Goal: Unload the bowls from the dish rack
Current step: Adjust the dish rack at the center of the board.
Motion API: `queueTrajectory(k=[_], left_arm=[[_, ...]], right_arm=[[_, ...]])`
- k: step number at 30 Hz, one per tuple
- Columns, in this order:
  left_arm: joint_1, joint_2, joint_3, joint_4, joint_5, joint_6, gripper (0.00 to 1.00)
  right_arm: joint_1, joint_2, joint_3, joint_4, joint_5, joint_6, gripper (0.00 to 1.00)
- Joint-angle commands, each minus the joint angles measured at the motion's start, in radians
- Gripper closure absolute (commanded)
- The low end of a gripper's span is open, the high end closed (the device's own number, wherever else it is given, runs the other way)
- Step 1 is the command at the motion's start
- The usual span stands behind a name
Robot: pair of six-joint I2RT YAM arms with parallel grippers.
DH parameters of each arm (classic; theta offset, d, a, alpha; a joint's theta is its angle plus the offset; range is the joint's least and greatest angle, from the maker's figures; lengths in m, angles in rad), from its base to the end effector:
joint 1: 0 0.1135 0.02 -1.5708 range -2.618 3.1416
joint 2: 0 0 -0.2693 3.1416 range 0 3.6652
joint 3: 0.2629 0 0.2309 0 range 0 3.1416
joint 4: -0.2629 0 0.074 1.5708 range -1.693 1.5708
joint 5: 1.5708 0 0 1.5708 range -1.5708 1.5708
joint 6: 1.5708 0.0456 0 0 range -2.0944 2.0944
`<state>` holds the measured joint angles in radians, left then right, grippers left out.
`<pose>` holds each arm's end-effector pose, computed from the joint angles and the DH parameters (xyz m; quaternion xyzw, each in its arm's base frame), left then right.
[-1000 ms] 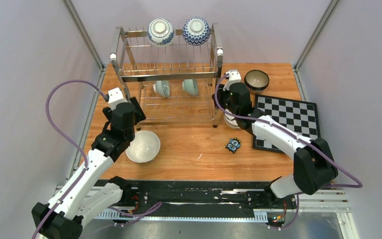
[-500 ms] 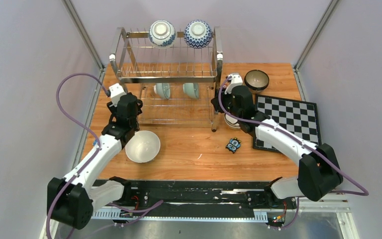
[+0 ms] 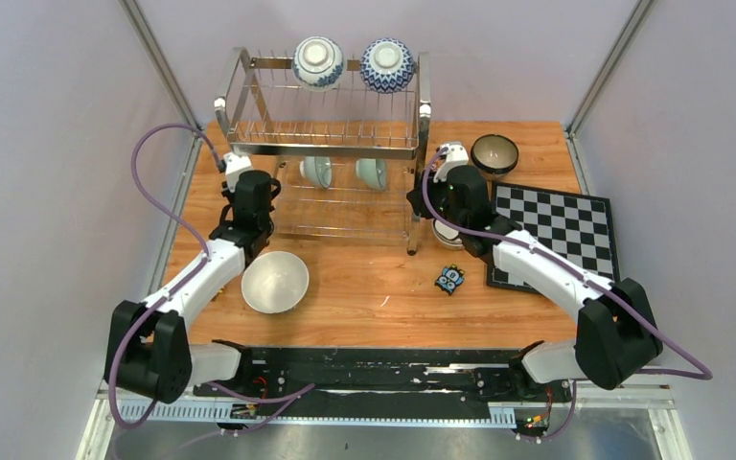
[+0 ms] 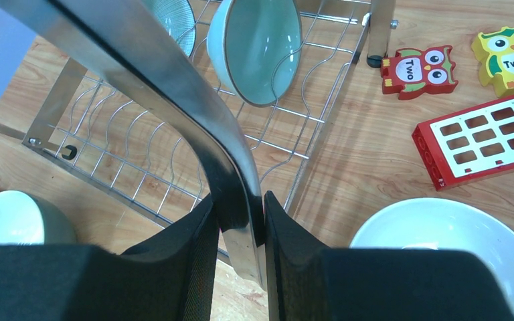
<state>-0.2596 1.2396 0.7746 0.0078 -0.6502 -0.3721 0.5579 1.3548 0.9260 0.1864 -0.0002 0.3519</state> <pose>0.2561 -0.0394 0.2731 -0.2137 0.7937 0.1022 0.5602 0.2597 0.1621 0.3097 -0.0810 0.7832 0.2709 0.5537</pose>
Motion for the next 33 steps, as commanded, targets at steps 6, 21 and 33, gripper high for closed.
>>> queueTrajectory(k=[6, 21, 33], left_arm=[[0.007, 0.113, 0.078, 0.192, 0.128, 0.01, 0.77], [0.023, 0.306, 0.24, 0.254, 0.205, 0.032, 0.78], [0.026, 0.325, 0.246, 0.273, 0.271, 0.001, 0.65]], right_arm=[[0.031, -0.031, -0.03, -0.081, -0.045, 0.14, 0.97], [0.12, 0.037, 0.036, -0.111, -0.037, 0.215, 0.97], [0.24, 0.111, 0.065, -0.111, 0.084, 0.344, 0.97]])
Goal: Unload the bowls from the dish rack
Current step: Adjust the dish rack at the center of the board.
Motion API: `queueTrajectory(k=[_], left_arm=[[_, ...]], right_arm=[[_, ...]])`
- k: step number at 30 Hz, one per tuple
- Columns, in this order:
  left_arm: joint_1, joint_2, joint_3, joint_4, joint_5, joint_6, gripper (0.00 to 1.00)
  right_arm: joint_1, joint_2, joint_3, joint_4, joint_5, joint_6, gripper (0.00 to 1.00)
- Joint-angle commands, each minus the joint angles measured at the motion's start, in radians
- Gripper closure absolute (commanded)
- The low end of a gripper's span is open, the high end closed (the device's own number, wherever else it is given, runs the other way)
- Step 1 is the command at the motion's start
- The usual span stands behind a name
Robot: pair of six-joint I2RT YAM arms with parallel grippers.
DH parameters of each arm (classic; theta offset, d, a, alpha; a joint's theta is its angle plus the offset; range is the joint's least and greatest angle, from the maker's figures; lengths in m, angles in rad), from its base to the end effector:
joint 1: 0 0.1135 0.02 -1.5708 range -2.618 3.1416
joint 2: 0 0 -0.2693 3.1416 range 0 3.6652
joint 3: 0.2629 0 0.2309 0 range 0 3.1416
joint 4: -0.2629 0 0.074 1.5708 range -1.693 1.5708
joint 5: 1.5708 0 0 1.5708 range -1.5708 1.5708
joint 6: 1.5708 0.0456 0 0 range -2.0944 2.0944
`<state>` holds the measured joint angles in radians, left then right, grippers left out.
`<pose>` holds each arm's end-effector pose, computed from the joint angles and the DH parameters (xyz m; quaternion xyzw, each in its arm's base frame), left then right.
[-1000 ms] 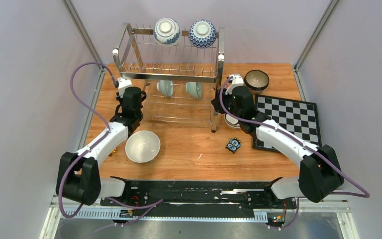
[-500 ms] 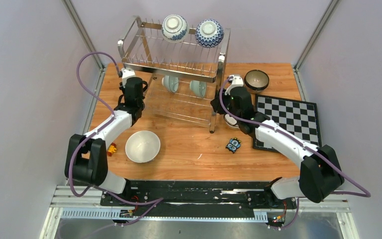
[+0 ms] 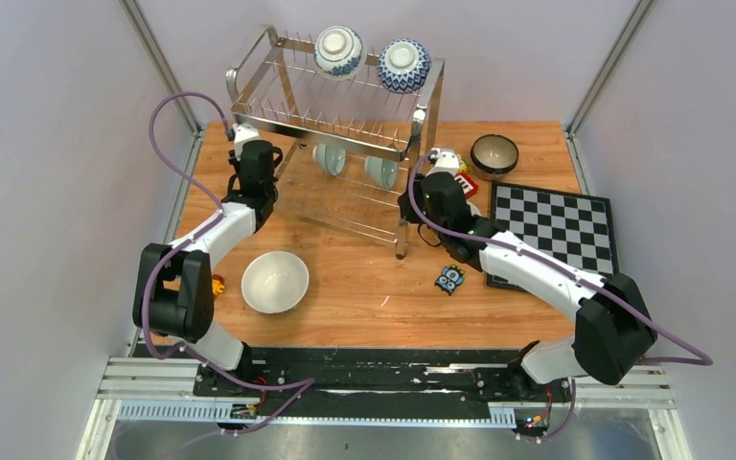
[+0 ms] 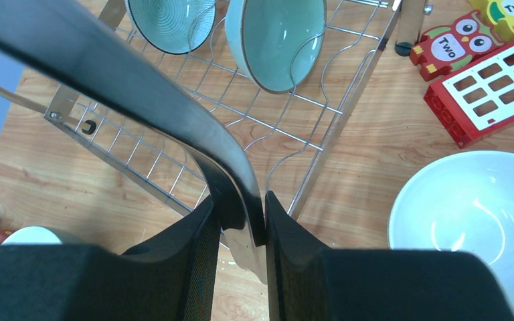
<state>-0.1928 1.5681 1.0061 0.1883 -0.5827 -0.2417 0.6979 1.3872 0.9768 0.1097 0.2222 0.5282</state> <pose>0.3427 -0.0413 0.2738 -0.1811 0.7871 0.1154 0.5782 0.2458 0.1930 0.3092 -0.0023 0.8028 0.2662 0.5336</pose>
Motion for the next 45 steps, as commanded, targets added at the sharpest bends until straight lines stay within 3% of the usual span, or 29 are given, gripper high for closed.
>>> queueTrajectory(k=[1, 7, 12, 16, 18, 20, 25, 28, 31, 36, 41, 45], left_arm=[[-0.042, -0.014, 0.011, 0.091, 0.215, -0.139, 0.6], [-0.042, -0.103, -0.059, 0.061, 0.221, -0.152, 0.4], [-0.042, -0.207, -0.126, 0.02, 0.217, -0.144, 0.3], [-0.042, -0.298, -0.187, -0.013, 0.225, -0.173, 0.2], [-0.042, -0.352, -0.213, -0.04, 0.233, -0.189, 0.14], [-0.042, -0.412, -0.243, -0.075, 0.255, -0.207, 0.02], [-0.056, -0.624, -0.334, -0.134, 0.309, -0.243, 0.0], [-0.13, -0.726, -0.366, -0.179, 0.326, -0.229, 0.0], [-0.275, -0.796, -0.385, -0.225, 0.3, -0.193, 0.0], [-0.584, -0.859, -0.479, -0.085, 0.217, -0.129, 0.0], [-0.674, -0.725, -0.528, 0.254, 0.376, -0.047, 0.0], [-0.68, -0.499, -0.452, 0.389, 0.426, 0.039, 0.01]], right_arm=[[0.104, 0.087, 0.016, -0.032, -0.136, 0.18, 0.97], [0.113, 0.11, 0.034, -0.05, -0.13, 0.175, 0.93], [0.113, 0.078, 0.025, -0.07, -0.109, 0.127, 0.62], [0.11, 0.049, 0.028, -0.099, -0.094, 0.106, 0.44], [0.11, 0.033, 0.027, -0.105, -0.089, 0.096, 0.38], [0.11, 0.009, 0.022, -0.142, -0.087, 0.079, 0.33], [0.11, -0.087, -0.002, -0.203, -0.096, 0.012, 0.22], [0.11, -0.172, -0.034, -0.244, -0.104, -0.039, 0.2], [0.11, -0.303, -0.088, -0.271, -0.087, -0.089, 0.2], [0.102, -0.543, -0.211, -0.28, -0.041, -0.135, 0.23], [0.101, -0.745, -0.353, -0.252, -0.03, -0.152, 0.23], [0.101, -0.855, -0.433, -0.236, -0.021, -0.13, 0.24]])
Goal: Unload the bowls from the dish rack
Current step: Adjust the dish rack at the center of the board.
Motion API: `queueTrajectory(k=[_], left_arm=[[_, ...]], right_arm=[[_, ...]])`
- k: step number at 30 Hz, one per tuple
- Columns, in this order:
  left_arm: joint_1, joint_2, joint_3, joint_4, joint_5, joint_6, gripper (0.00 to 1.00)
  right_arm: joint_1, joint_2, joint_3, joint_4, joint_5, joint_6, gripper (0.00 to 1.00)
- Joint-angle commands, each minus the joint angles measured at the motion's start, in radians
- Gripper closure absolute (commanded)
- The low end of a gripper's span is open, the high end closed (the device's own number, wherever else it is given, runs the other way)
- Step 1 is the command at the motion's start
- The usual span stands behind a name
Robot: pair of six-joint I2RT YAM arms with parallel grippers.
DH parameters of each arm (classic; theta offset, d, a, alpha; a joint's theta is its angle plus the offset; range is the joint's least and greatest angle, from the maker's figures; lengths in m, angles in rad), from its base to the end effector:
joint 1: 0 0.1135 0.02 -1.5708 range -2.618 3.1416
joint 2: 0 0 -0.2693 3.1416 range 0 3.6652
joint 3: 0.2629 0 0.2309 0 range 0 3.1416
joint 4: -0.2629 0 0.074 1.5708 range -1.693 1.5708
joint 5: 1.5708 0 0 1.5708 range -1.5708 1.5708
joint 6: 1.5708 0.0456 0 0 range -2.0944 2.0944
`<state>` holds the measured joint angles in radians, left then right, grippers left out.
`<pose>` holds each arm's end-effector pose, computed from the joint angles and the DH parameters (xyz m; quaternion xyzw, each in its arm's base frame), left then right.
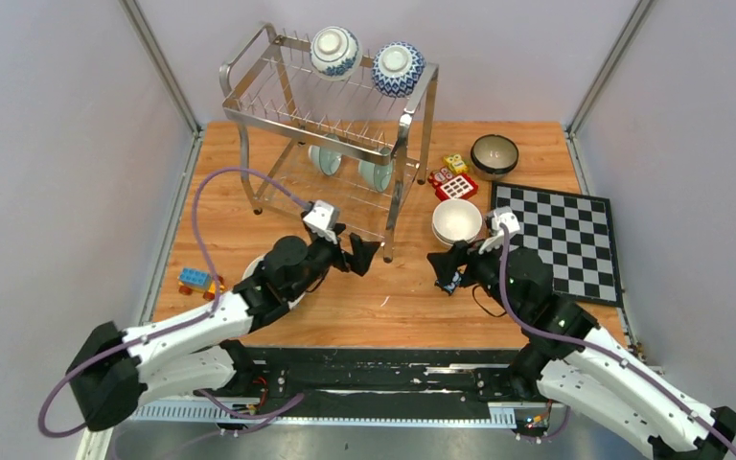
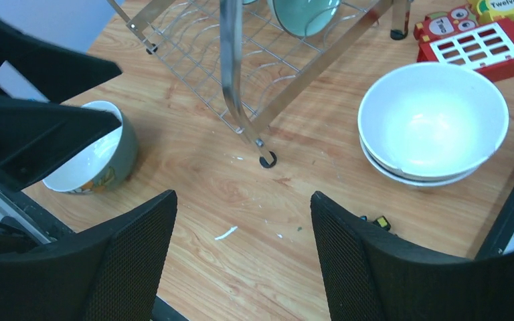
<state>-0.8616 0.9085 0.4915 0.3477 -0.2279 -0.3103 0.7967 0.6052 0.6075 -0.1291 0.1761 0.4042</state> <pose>0.1385 -0.1456 0.2822 0.1231 0.7201 -0.3055 0.6107 0.1031 0.0940 0.3122 -0.0888 0.7446 0.3175 0.5805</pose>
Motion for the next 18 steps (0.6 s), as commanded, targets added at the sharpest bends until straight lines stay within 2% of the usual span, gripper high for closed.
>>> queueTrajectory(k=[1, 8, 13, 18], left_arm=[[-0.011, 0.207, 0.084, 0.25, 0.066, 0.115, 0.01], [-0.011, 0.441, 0.194, 0.375, 0.003, 0.145, 0.08], [-0.011, 0.553, 0.274, 0.398, 0.007, 0.146, 0.13], [-0.011, 0.641, 0.317, 0.418, -0.001, 0.112, 0.22]], right_arm=[[0.002, -0.095, -0.075, -0.004, 0.024, 0.003, 0.24], [0.003, -0.21, -0.104, -0.06, 0.044, 0.015, 0.25], [0.002, -0.229, -0.105, -0.083, 0.059, 0.006, 0.25], [0.002, -0.225, -0.087, -0.099, 0.065, 0.012, 0.26]])
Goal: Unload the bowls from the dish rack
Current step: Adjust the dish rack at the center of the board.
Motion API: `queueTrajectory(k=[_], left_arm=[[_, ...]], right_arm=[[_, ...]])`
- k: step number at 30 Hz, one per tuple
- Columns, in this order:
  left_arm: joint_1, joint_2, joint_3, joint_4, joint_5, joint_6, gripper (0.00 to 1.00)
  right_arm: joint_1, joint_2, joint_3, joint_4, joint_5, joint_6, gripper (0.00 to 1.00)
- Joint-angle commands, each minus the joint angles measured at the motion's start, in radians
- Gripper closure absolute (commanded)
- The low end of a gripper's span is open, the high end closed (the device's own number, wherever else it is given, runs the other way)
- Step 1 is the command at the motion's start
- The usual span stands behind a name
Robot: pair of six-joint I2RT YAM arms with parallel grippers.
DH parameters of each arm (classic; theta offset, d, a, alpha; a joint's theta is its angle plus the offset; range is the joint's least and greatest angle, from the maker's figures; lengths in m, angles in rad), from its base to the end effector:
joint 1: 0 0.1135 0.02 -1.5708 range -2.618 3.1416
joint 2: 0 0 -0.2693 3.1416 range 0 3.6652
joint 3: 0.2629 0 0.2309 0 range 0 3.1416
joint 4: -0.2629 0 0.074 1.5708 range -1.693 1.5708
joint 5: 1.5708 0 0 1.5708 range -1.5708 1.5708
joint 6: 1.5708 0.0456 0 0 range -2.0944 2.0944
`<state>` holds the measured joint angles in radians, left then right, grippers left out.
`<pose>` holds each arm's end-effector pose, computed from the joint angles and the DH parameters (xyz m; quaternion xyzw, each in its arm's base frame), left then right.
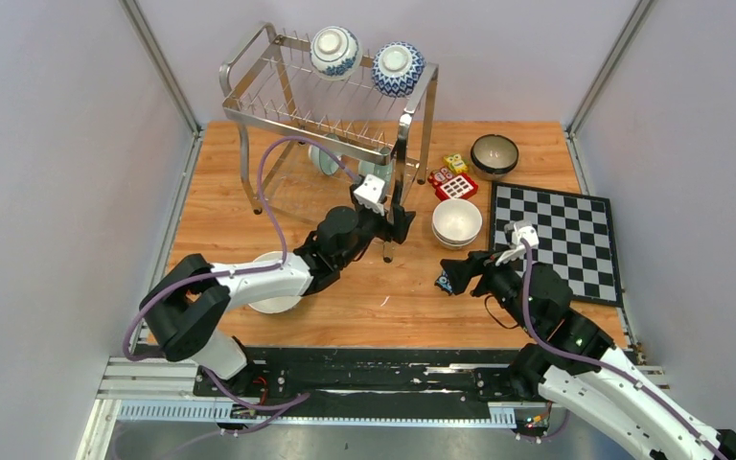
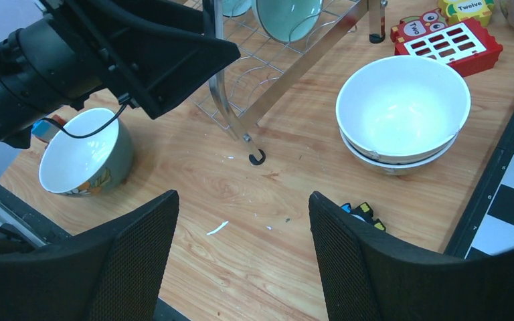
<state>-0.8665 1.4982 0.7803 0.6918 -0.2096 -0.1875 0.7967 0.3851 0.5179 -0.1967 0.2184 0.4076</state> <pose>0.2186 -0.2426 0.2775 0.1684 0.6960 -0.2843 0.6375 0.0782 0.0659 0.2961 -0.0670 0.7257 0.3197 0.6055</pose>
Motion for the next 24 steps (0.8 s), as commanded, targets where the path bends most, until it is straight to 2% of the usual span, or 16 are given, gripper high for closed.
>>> queueTrajectory(k=[1, 6, 12, 17, 22, 24], left_arm=[[-0.006, 0.063, 0.027, 0.084, -0.032, -0.015, 0.24], [-0.006, 0.101, 0.013, 0.118, -0.064, -0.016, 0.39], [-0.006, 0.109, 0.007, 0.133, -0.086, -0.001, 0.69], [-0.006, 0.09, -0.023, 0.14, -0.083, 0.007, 0.84], [-0.005, 0.016, -0.103, 0.14, -0.104, 0.007, 1.0], [-0.006, -0.023, -0.137, 0.133, -0.105, 0.004, 1.0]], right_arm=[[0.002, -0.001, 0.008, -0.031, 0.018, 0.007, 0.26], [0.002, 0.027, 0.027, -0.032, 0.012, 0.001, 0.26], [0.002, 0.14, 0.08, -0.014, -0.02, 0.017, 0.27], [-0.002, 0.221, 0.126, 0.043, 0.021, -0.004, 0.28], [-0.044, 0.369, 0.199, 0.112, 0.103, -0.02, 0.31], [-0.076, 0.428, 0.206, 0.177, 0.125, -0.024, 0.32]])
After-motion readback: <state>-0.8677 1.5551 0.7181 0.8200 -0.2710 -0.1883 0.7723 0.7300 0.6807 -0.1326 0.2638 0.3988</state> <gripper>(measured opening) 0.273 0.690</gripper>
